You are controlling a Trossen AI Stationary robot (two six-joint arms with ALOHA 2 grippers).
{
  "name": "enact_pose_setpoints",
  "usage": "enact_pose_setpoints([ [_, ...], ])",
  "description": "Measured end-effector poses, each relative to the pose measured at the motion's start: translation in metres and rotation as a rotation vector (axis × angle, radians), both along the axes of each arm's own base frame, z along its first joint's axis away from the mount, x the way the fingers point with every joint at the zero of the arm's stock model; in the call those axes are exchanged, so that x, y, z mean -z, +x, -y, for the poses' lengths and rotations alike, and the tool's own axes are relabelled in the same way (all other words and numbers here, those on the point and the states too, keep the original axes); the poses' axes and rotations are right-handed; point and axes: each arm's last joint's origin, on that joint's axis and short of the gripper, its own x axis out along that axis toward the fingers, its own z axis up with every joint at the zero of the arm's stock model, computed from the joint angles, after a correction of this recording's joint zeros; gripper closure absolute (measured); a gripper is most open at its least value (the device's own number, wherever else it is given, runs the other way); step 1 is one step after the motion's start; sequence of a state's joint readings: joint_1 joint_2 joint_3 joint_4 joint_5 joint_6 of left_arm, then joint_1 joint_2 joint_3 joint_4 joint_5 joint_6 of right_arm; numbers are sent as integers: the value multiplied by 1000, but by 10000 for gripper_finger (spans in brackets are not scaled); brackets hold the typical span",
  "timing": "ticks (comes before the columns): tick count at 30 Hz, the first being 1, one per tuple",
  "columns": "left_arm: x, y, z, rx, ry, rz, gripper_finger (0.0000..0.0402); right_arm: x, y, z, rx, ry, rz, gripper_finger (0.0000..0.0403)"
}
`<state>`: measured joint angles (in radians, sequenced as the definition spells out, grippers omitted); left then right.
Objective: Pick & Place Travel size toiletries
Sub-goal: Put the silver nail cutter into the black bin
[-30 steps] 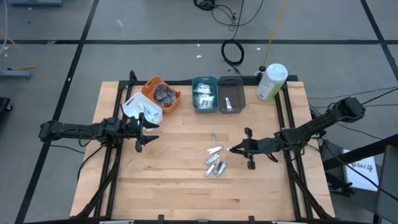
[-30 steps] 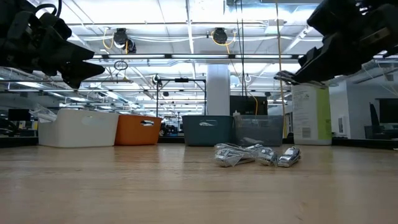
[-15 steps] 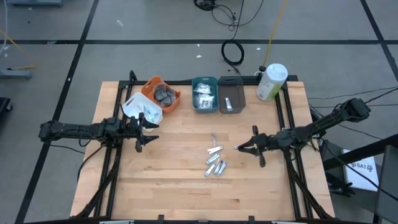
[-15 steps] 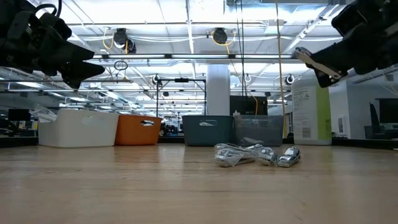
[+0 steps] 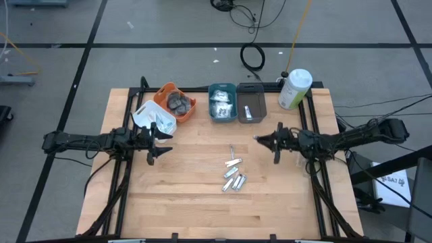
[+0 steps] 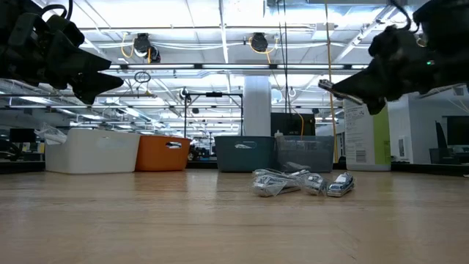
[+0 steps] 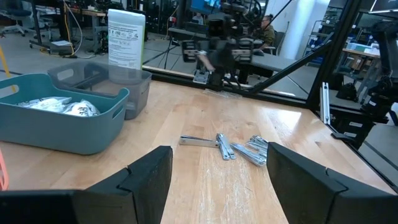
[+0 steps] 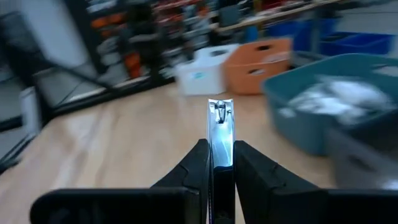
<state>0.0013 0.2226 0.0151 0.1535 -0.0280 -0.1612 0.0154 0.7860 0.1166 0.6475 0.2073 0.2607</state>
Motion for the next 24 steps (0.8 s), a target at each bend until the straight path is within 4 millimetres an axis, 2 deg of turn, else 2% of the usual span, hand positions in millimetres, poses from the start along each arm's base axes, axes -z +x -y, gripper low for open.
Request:
enact_pose_setpoints([
  [8,0,0,0,0,0,0,146,0,-3,31,207,13,9,357],
  [17,0,0,0,0,0,0,146,9,-1,47,299,21,-41,357],
  [20,0,0,0,0,0,0,146,7,4,54,326,32,-60,357],
  [24,0,0,0,0,0,0,146,-6,18,70,296,41,-123,357],
])
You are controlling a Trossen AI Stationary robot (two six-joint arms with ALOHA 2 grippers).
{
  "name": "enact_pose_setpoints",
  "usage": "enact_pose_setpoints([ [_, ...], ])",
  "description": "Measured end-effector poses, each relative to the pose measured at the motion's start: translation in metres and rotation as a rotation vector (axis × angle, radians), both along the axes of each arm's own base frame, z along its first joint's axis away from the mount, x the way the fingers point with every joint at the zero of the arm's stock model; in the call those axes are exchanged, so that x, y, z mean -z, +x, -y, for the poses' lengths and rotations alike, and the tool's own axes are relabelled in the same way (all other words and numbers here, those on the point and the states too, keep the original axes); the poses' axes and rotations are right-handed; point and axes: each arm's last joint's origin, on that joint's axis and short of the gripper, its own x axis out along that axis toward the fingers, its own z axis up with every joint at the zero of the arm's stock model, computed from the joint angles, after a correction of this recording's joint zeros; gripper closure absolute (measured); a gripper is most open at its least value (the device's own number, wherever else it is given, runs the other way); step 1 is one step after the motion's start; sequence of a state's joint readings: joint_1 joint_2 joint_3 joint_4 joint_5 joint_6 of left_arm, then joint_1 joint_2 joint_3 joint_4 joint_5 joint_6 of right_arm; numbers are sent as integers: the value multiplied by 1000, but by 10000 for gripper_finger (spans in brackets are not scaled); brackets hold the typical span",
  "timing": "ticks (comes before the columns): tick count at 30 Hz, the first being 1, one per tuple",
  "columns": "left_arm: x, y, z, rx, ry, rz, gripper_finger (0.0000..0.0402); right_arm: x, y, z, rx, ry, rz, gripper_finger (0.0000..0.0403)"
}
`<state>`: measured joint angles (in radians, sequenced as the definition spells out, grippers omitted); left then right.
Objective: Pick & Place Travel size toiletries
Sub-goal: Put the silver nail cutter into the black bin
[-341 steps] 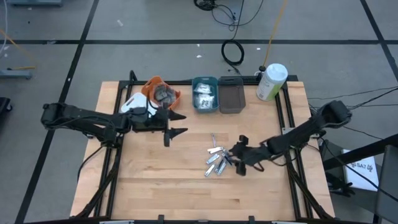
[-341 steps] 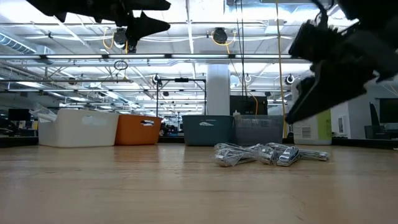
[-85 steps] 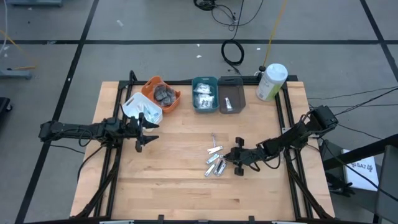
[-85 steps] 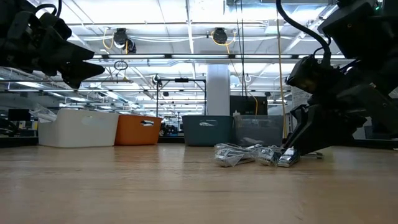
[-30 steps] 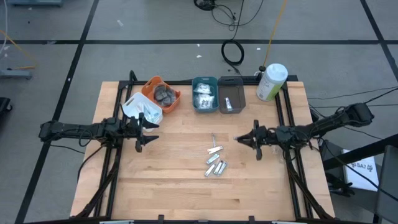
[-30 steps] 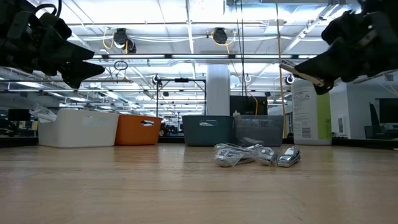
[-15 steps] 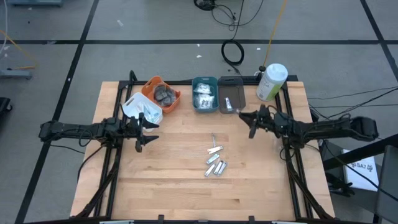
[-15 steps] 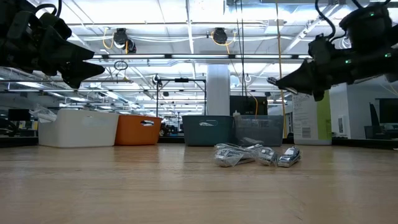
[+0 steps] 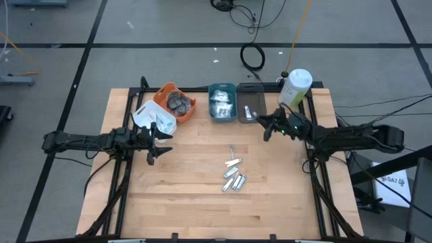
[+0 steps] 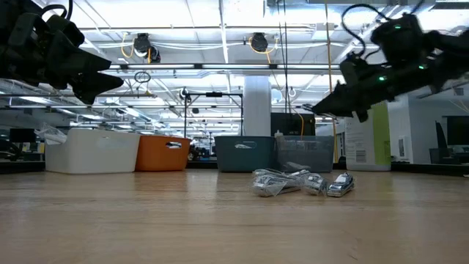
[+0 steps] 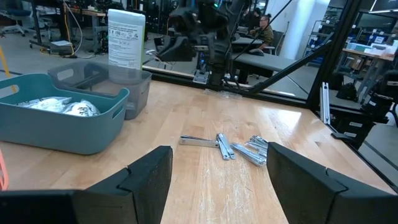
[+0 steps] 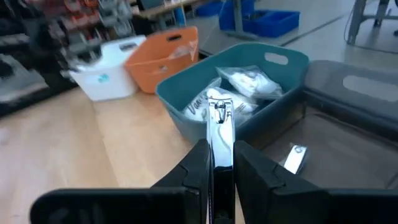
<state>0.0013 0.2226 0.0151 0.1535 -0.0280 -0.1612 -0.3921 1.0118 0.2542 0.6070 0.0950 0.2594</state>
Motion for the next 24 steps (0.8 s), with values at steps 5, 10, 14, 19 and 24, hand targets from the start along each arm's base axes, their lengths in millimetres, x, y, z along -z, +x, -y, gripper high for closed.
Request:
enact_pose_setpoints([
  [5,0,0,0,0,0,0,146,-19,20,27,17,-41,-102,357],
  [10,0,0,0,0,0,0,147,-22,34,58,53,-30,-157,357],
  [14,0,0,0,0,0,0,146,-4,39,77,94,24,-229,357],
  [19,0,0,0,0,0,0,146,22,39,91,128,82,-312,357],
  [24,0,0,0,0,0,0,146,32,40,93,131,99,-335,354],
])
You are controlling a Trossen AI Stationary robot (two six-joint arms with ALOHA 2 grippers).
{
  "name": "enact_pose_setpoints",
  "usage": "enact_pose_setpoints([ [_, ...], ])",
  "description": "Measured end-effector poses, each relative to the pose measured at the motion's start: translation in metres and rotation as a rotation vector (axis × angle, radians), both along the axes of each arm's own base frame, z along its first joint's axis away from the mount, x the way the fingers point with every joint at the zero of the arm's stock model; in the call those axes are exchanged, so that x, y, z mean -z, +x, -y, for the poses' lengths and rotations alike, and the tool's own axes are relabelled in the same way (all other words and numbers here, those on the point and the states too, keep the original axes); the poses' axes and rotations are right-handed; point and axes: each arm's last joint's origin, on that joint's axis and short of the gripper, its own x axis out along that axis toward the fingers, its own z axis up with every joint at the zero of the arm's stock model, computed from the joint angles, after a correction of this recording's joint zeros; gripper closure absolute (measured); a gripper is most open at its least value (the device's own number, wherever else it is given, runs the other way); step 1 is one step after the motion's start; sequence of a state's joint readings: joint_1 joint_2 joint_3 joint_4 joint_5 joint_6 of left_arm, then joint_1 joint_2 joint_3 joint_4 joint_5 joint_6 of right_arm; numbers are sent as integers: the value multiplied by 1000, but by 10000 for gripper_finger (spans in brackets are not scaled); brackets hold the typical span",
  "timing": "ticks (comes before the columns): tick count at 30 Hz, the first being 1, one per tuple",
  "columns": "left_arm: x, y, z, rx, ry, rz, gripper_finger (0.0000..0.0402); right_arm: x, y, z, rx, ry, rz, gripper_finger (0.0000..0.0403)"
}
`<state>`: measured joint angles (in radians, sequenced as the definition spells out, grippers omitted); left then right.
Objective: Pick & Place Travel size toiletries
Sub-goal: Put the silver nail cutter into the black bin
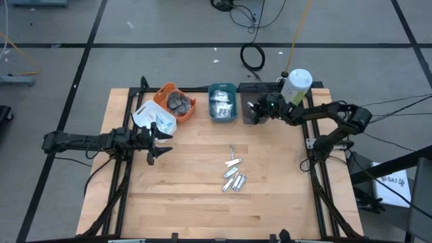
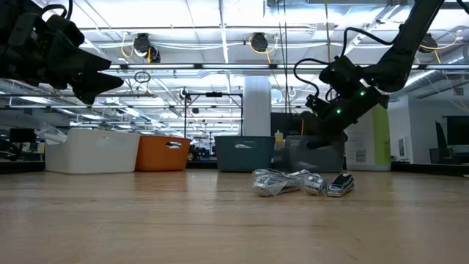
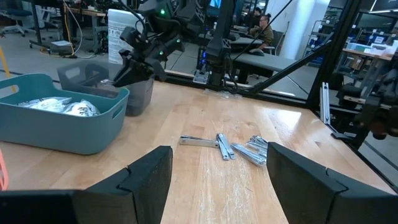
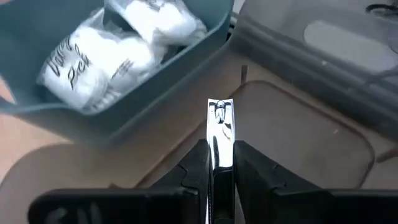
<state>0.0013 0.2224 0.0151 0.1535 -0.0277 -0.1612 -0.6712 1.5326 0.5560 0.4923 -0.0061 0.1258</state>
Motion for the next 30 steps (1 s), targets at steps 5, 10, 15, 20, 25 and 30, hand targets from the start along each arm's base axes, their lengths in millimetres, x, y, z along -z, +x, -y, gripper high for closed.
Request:
enact_pose_setpoints([
  [5,0,0,0,0,0,-1,147,-2,1,1,2,-12,20,344],
  [10,0,0,0,0,0,0,146,-2,1,1,2,-15,24,334],
  [15,0,0,0,0,0,-1,147,-4,2,1,1,-28,38,307],
  [20,0,0,0,0,0,-1,146,-6,3,1,-6,-12,81,262],
  [25,0,0,0,0,0,0,146,-12,6,0,-81,5,160,231],
  [30,0,0,0,0,0,0,146,-38,12,-12,-231,-18,320,227],
])
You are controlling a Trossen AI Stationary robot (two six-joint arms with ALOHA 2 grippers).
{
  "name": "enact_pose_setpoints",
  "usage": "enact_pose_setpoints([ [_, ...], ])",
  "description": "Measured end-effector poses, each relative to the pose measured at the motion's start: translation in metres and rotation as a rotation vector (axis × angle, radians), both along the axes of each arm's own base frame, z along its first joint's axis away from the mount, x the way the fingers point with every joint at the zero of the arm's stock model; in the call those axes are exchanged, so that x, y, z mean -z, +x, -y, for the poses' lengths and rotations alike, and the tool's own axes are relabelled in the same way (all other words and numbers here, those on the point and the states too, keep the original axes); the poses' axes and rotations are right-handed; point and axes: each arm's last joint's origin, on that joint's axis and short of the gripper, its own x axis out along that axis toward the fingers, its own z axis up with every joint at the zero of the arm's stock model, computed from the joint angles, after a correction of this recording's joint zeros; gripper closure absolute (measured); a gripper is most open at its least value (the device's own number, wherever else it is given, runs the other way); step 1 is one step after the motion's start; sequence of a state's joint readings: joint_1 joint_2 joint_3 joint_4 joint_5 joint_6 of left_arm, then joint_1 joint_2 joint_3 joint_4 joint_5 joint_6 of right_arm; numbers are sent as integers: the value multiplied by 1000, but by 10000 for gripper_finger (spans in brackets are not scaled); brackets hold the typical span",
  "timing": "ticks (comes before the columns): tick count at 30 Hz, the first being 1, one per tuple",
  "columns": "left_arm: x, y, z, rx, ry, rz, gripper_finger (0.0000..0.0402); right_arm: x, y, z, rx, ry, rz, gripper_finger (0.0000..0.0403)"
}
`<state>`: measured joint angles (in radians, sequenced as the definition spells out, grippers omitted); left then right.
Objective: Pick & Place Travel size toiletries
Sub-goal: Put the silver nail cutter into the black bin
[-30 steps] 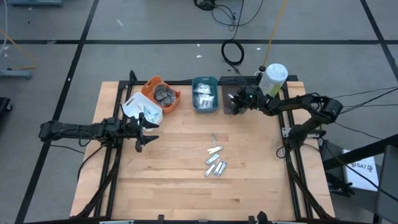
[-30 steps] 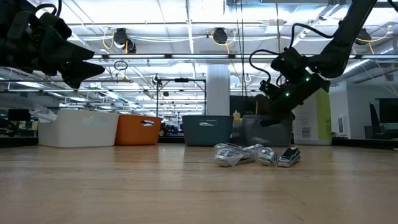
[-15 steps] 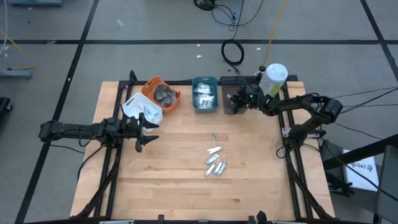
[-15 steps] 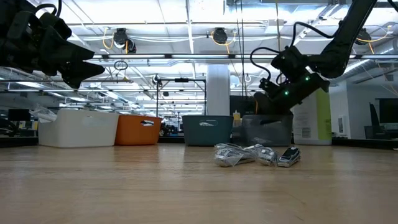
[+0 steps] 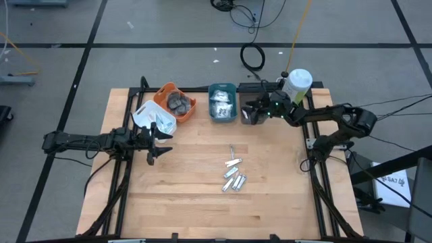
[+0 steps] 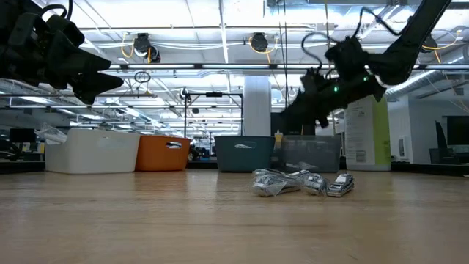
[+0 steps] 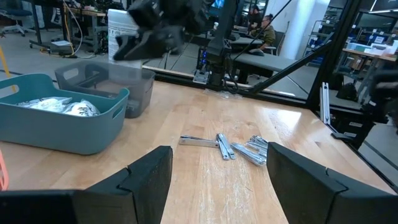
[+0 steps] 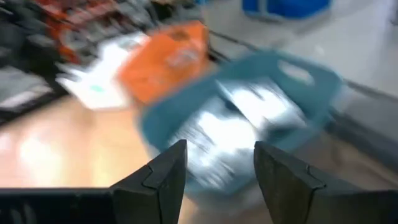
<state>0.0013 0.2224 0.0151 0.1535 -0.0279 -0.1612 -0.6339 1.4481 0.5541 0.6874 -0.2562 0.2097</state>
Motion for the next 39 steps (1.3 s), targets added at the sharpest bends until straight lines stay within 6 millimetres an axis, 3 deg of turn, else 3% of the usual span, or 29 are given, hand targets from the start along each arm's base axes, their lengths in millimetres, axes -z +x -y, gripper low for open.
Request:
enact_pose_setpoints([
  [5,0,0,0,0,0,-1,146,-32,3,-25,-118,-89,114,233],
  [10,0,0,0,0,0,0,147,-49,13,-69,-403,-84,185,234],
  [15,0,0,0,0,0,0,146,-35,26,-121,-541,-65,73,236],
  [22,0,0,0,0,0,0,146,5,40,-170,-417,-161,-175,236],
  [28,0,0,0,0,0,0,146,35,52,-182,-291,-96,-393,236],
  [34,-1,0,0,0,0,6,146,42,76,-184,-268,-58,-465,236],
  [39,-1,0,0,0,0,5,147,45,90,-175,-176,-68,-512,236],
])
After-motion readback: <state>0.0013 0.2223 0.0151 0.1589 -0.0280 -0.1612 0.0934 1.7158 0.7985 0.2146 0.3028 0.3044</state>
